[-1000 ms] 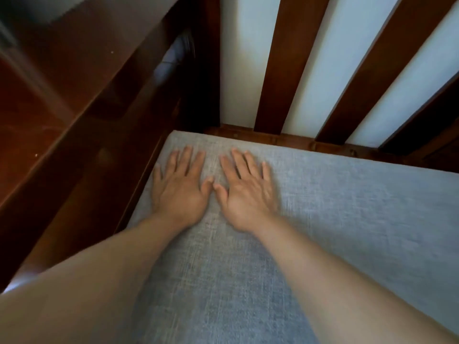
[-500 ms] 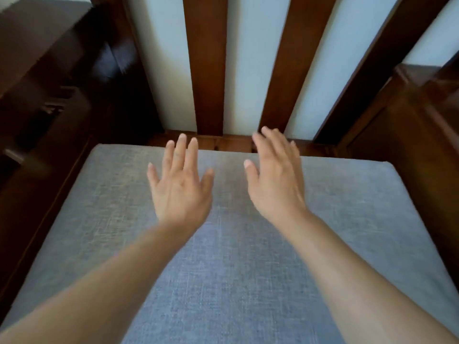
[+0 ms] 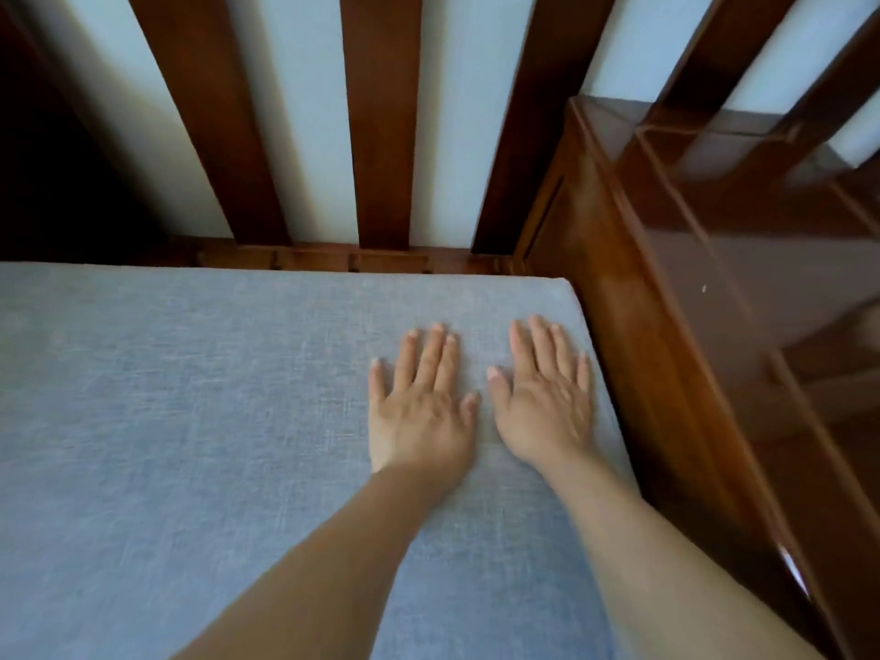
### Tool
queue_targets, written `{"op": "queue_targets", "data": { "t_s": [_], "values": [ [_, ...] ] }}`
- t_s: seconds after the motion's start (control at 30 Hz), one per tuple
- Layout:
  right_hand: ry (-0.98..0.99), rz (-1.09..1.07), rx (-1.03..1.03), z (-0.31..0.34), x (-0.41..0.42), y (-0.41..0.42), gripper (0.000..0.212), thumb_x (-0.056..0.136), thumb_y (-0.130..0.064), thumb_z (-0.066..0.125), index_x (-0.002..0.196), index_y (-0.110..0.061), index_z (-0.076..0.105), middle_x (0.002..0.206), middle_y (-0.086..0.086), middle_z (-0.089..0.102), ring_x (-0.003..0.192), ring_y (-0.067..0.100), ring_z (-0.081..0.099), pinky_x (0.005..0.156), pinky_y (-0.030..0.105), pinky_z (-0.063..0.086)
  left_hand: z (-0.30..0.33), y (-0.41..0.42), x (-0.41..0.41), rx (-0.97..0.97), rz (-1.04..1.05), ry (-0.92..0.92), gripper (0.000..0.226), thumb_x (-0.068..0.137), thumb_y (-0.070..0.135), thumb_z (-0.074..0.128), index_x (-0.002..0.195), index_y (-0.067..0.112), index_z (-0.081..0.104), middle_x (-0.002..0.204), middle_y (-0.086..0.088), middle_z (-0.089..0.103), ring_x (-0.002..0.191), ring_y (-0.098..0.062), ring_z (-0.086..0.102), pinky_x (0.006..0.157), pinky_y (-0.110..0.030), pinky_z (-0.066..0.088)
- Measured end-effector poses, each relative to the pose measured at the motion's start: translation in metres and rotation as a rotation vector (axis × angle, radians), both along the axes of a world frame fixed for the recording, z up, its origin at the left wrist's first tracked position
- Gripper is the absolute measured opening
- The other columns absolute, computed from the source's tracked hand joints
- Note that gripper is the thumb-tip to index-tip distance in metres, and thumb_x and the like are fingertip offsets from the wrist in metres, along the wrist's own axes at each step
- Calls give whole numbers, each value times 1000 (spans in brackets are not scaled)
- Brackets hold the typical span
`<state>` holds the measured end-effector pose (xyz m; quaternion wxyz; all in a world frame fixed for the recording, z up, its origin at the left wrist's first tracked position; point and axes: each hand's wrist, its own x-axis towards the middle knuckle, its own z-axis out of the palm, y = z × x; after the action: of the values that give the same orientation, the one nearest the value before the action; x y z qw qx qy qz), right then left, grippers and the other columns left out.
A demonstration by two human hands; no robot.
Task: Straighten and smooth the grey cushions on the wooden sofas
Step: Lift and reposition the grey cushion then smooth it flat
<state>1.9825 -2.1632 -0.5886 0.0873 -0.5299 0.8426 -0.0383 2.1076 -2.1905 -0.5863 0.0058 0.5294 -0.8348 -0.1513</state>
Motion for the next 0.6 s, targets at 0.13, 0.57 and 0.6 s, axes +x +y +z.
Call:
{"op": "queue_targets", "data": {
  "t_s": [0.13,0.57,0.6],
  "values": [
    [-161,-34,6,5,2,16,60,101,-37,32,152,-22,5,160,0,-8,146,18,-10,119,39,0,3,-1,0,115,-18,-45,66,100,47,19,150,21,-13,157,8,-21,143,-14,-22,116,-46,-7],
    [-32,-113,-410,52,67,145,56,94,-20,43,147,-14,30,157,7,20,145,24,15,118,46,9,28,138,52,3,-77,197,60,96,40,19,151,30,0,157,10,-13,146,-15,-10,113,-42,-11],
    [-24,-85,-270,27,76,155,58,93,-28,40,148,-16,28,158,6,18,145,24,14,117,49,12,12,142,59,40,-92,107,58,96,44,11,149,34,-10,154,12,-22,145,-14,-17,112,-40,-16]
  ]
}}
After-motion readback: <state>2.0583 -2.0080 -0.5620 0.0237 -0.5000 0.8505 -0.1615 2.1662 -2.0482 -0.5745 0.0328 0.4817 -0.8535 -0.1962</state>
